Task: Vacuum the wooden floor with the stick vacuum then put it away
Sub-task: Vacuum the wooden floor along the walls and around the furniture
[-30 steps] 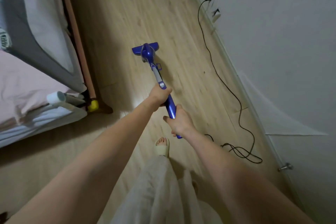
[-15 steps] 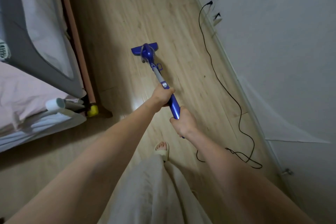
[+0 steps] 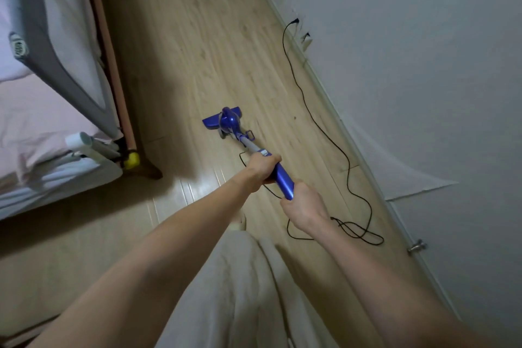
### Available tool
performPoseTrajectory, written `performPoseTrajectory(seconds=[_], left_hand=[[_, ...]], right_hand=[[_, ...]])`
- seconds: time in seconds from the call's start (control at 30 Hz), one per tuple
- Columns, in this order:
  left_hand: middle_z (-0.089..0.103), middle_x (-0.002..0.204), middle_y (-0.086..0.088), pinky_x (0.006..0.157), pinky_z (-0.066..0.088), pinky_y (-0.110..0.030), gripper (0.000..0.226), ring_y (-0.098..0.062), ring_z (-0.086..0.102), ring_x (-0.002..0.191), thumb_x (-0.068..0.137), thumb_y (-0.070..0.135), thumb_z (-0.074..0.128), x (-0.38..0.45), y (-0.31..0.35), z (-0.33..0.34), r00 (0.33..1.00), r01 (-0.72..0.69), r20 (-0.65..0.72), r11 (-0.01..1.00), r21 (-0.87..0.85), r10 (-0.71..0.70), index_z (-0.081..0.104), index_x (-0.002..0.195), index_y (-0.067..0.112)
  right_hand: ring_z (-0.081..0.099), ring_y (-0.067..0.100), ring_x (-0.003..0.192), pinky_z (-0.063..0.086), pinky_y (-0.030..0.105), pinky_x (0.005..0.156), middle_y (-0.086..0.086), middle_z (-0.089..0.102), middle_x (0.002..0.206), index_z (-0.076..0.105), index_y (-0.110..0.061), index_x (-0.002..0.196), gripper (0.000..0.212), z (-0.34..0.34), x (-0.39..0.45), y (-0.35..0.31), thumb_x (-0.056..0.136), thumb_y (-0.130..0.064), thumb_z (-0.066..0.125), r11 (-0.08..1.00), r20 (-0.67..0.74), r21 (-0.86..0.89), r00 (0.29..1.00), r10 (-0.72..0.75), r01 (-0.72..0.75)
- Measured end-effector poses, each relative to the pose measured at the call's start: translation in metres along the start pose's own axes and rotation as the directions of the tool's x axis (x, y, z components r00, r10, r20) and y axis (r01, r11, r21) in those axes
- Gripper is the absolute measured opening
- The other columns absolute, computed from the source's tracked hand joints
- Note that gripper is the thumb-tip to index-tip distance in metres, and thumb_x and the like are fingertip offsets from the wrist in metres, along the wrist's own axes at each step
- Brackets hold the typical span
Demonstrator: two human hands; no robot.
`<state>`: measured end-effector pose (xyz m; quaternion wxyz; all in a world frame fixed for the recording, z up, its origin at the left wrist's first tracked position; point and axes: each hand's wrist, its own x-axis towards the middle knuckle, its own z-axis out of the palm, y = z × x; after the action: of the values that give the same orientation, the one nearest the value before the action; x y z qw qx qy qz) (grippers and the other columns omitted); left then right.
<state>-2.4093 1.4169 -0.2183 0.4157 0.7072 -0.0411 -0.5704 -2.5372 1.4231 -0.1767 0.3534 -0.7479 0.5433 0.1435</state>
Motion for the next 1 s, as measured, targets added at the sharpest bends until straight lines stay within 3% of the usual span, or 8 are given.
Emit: performPoseTrajectory(seconds=[0.2, 0.33, 0.4, 0.53, 0.63, 0.77, 1.0], left_hand=[[0.053, 0.076, -0.010, 0.058, 0.053, -0.029, 0.015, -0.019, 0.057, 0.065, 0.092, 0.010, 0.054, -0.051, -0.055, 0.068, 0.996, 0.007, 0.085, 1.000, 0.025, -0.009, 0.044, 0.100, 0.002], [0.052, 0.077, -0.010, 0.054, 0.051, -0.026, 0.008, -0.018, 0.055, 0.065, 0.092, 0.008, 0.051, -0.082, -0.087, 0.096, 0.992, -0.001, 0.126, 0.995, 0.101, -0.011, 0.044, 0.094, 0.003], [0.052, 0.076, -0.009, 0.054, 0.051, -0.026, 0.007, -0.017, 0.055, 0.065, 0.093, 0.008, 0.051, -0.091, -0.105, 0.098, 0.990, -0.019, 0.138, 0.986, 0.166, -0.004, 0.044, 0.092, 0.004], [0.054, 0.078, -0.007, 0.055, 0.051, -0.024, 0.014, -0.015, 0.056, 0.067, 0.093, 0.012, 0.054, -0.097, -0.126, 0.079, 0.989, -0.045, 0.148, 0.961, 0.272, 0.005, 0.044, 0.100, 0.006], [0.055, 0.079, -0.006, 0.058, 0.051, -0.024, 0.015, -0.015, 0.057, 0.068, 0.094, 0.016, 0.056, -0.095, -0.126, 0.057, 0.986, -0.056, 0.169, 0.953, 0.299, 0.005, 0.045, 0.099, 0.007], [0.052, 0.077, -0.006, 0.056, 0.049, -0.024, 0.014, -0.015, 0.054, 0.066, 0.094, 0.015, 0.056, -0.082, -0.117, 0.038, 0.992, -0.056, 0.126, 0.946, 0.319, 0.016, 0.045, 0.098, 0.007], [0.051, 0.078, -0.006, 0.059, 0.051, -0.027, 0.013, -0.016, 0.054, 0.067, 0.093, 0.015, 0.055, -0.040, -0.076, 0.012, 0.996, -0.040, 0.083, 0.941, 0.337, 0.012, 0.046, 0.099, 0.007]], right_hand=[[0.062, 0.028, 0.081, 0.049, 0.035, 0.066, 0.007, 0.061, 0.091, 0.052, -0.013, 0.107, 0.021, -0.007, -0.070, 0.080, 0.089, -0.022, 0.056, 0.998, -0.036, -0.007, 0.997, 0.066, -0.067], [0.055, 0.024, 0.071, 0.045, 0.033, 0.061, 0.006, 0.058, 0.084, 0.048, -0.015, 0.093, 0.010, 0.010, -0.112, 0.114, 0.088, -0.020, 0.057, 0.986, -0.047, 0.094, 0.989, 0.143, -0.138], [0.054, 0.020, 0.067, 0.045, 0.030, 0.057, 0.003, 0.057, 0.082, 0.050, -0.015, 0.095, 0.011, 0.028, -0.129, 0.121, 0.088, -0.019, 0.057, 0.975, -0.051, 0.150, 0.983, 0.176, -0.167], [0.051, 0.016, 0.071, 0.036, 0.023, 0.057, -0.001, 0.052, 0.085, 0.050, -0.012, 0.111, 0.024, 0.061, -0.147, 0.113, 0.092, -0.022, 0.059, 0.956, -0.068, 0.213, 0.974, 0.218, -0.200], [0.052, 0.017, 0.073, 0.040, 0.025, 0.062, 0.001, 0.056, 0.088, 0.049, -0.011, 0.112, 0.023, 0.075, -0.147, 0.096, 0.093, -0.022, 0.058, 0.954, -0.063, 0.231, 0.976, 0.210, -0.191], [0.050, 0.017, 0.072, 0.035, 0.023, 0.054, 0.000, 0.049, 0.087, 0.046, -0.012, 0.111, 0.022, 0.080, -0.130, 0.074, 0.094, -0.020, 0.057, 0.937, 0.007, 0.287, 0.979, 0.204, -0.198], [0.062, 0.029, 0.084, 0.056, 0.041, 0.075, 0.003, 0.051, 0.087, 0.041, -0.015, 0.100, 0.019, 0.073, -0.073, 0.033, 0.092, -0.018, 0.058, 0.915, 0.085, 0.331, 0.973, 0.215, -0.231]])
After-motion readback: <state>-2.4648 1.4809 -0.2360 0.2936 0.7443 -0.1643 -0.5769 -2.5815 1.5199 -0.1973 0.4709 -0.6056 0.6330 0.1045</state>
